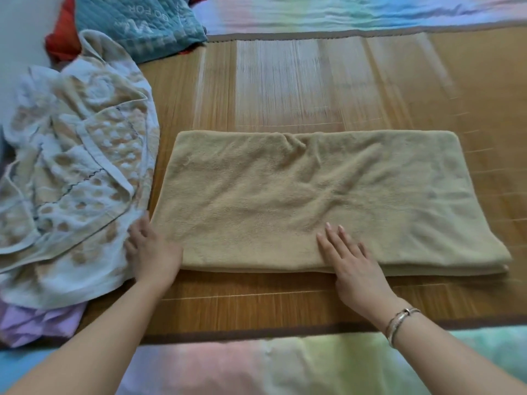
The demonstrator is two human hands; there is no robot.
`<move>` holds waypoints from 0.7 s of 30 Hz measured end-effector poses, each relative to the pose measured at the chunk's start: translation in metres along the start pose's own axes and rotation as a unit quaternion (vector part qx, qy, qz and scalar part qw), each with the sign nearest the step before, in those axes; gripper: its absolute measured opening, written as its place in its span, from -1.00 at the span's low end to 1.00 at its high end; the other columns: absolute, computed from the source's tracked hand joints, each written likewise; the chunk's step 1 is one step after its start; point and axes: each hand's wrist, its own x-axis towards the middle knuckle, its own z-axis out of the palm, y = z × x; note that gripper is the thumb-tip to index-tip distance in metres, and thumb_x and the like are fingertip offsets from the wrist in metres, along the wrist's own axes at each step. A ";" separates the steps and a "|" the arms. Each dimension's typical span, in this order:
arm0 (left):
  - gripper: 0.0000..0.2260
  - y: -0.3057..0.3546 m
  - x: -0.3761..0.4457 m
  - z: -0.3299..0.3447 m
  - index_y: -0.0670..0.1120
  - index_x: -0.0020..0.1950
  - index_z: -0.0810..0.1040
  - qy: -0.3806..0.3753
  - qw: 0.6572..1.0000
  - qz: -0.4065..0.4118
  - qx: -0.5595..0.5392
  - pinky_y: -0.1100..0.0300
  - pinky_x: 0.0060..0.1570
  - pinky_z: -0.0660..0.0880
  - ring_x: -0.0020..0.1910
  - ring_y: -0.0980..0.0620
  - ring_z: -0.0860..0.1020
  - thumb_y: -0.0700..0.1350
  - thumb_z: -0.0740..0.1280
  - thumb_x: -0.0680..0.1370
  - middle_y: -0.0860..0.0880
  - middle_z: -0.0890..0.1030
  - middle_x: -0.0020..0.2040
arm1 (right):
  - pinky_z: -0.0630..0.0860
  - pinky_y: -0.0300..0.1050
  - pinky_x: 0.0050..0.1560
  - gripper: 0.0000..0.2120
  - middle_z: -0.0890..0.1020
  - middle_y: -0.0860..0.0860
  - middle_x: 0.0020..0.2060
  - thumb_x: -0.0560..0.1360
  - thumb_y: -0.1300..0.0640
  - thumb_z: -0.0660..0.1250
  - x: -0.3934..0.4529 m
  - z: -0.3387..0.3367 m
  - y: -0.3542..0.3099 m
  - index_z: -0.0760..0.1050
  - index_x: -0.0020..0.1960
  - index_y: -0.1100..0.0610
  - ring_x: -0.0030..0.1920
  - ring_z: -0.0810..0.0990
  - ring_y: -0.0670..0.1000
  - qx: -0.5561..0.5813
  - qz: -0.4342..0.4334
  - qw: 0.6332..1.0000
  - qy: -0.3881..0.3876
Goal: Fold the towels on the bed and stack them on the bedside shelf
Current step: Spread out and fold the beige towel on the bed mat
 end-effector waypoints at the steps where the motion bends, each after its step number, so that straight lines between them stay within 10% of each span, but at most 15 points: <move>1: -0.27 0.006 -0.007 0.005 -0.04 0.52 0.00 -0.001 0.998 0.056 0.004 -0.16 0.43 0.13 0.47 -0.23 0.10 -0.15 0.35 0.46 -0.14 0.07 0.51 | -0.15 0.06 0.50 -0.12 -0.39 -0.06 0.47 0.49 0.30 0.16 -0.004 0.000 0.006 -0.40 0.51 -0.07 0.51 -0.34 0.03 0.000 0.009 1.000 -0.006; 8: -0.32 0.089 -0.082 0.063 0.21 0.55 -0.08 -0.179 0.889 0.405 0.113 -0.21 0.45 -0.04 0.55 -0.05 -0.22 0.20 0.22 0.53 0.10 -0.21 0.57 | -0.08 0.15 0.49 -0.10 -0.30 0.05 0.53 0.46 0.34 0.18 -0.036 -0.004 0.078 -0.39 0.51 0.01 0.53 -0.28 0.10 -0.058 0.103 0.993 -0.017; 13: -0.16 0.105 -0.095 0.087 0.20 0.52 -0.28 -0.191 0.861 0.413 0.227 -0.34 0.40 -0.04 0.53 -0.10 -0.28 -0.14 0.27 0.50 0.11 -0.33 0.54 | 0.03 0.09 0.50 -0.12 -0.28 0.03 0.53 0.50 0.34 0.21 -0.037 -0.002 0.108 -0.37 0.53 0.05 0.54 -0.16 0.12 -0.097 0.077 0.992 -0.023; 21: -0.21 0.100 -0.078 0.077 0.13 0.55 -0.19 -0.108 0.865 0.417 0.256 0.01 0.40 0.19 0.56 -0.03 -0.05 -0.41 0.11 0.50 0.05 -0.16 0.58 | 0.46 -0.01 0.13 -0.21 0.18 0.07 0.51 0.44 0.23 0.38 -0.014 0.001 0.121 0.02 0.53 0.11 0.38 0.34 0.11 -0.131 0.068 0.989 0.028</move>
